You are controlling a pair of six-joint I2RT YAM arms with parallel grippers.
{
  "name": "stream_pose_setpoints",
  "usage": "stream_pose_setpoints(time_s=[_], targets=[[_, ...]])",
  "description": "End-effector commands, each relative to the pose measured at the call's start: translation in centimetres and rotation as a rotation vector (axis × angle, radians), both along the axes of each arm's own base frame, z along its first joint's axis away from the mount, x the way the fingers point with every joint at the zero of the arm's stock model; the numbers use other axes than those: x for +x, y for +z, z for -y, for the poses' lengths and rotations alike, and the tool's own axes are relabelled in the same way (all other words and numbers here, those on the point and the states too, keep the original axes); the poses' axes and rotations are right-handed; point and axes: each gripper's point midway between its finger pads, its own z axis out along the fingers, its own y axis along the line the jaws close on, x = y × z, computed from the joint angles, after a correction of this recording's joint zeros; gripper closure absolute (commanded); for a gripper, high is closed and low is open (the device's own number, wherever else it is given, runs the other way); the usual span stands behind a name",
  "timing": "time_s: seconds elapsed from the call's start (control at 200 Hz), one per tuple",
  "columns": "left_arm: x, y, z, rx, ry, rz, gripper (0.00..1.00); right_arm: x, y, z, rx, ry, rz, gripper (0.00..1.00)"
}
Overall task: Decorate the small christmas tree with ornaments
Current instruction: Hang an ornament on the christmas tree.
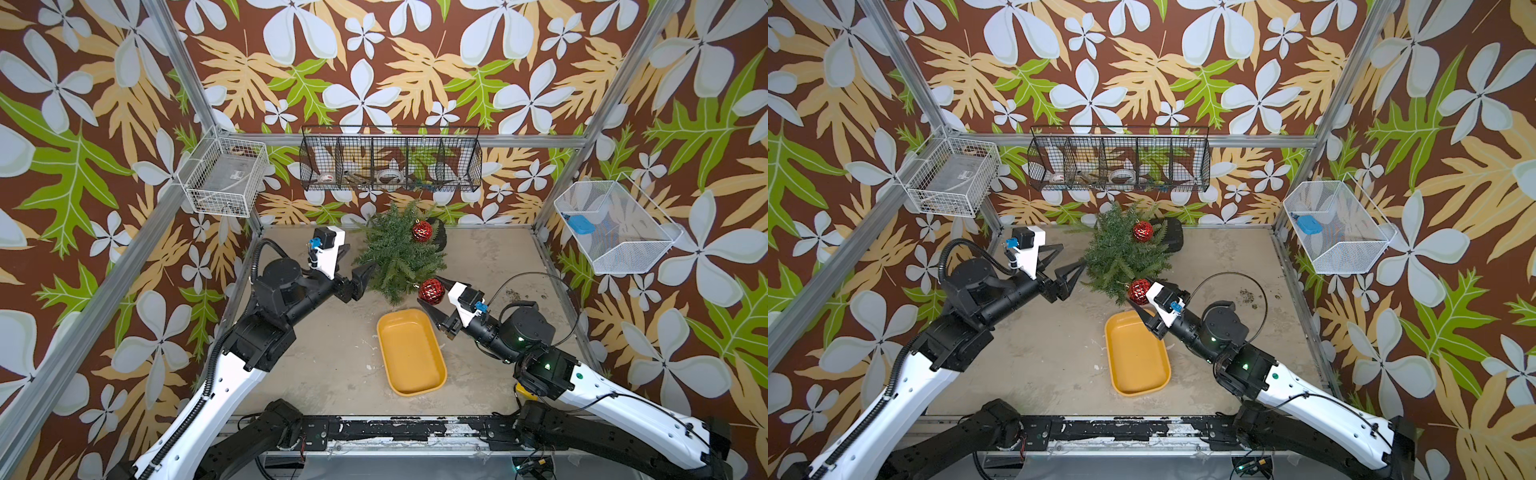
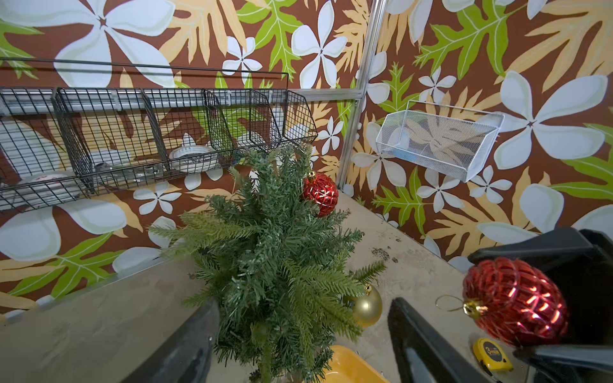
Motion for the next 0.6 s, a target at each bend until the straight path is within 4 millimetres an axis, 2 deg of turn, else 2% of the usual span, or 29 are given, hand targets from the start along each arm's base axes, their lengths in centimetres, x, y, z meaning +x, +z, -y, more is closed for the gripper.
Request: stream_pose_setpoints(time_s=[0.0, 0.11, 0.24, 0.44, 0.596], targets=[[-0.3, 1.0, 0.6, -0.08, -0.146, -0.049, 0.2, -0.3, 2.4, -0.4, -0.012, -0.009, 0.201, 0.54], [0.5, 3.1, -1.3, -0.155, -0.159, -0.035, 0.22, 0.3, 2.6, -1.2, -0.042, -0.021, 0.25, 0.54], [-0.1, 5.0, -1.0, -0.182, -0.238, -0.004, 0.23, 1.0, 2.9, -2.0, -0.054, -0.032, 0.291, 0.54], [-0.6, 5.2, -0.1, -0.19, -0.322, -0.01, 0.26, 1.8, 3.4, -2.8, -0.075, -0.05, 0.338, 0.55], [-3.4, 4.7, 1.3, -0.226, -0.51, -0.028, 0.39, 1.9, 4.0, -2.9, -0.093, -0.067, 0.386, 0.55]])
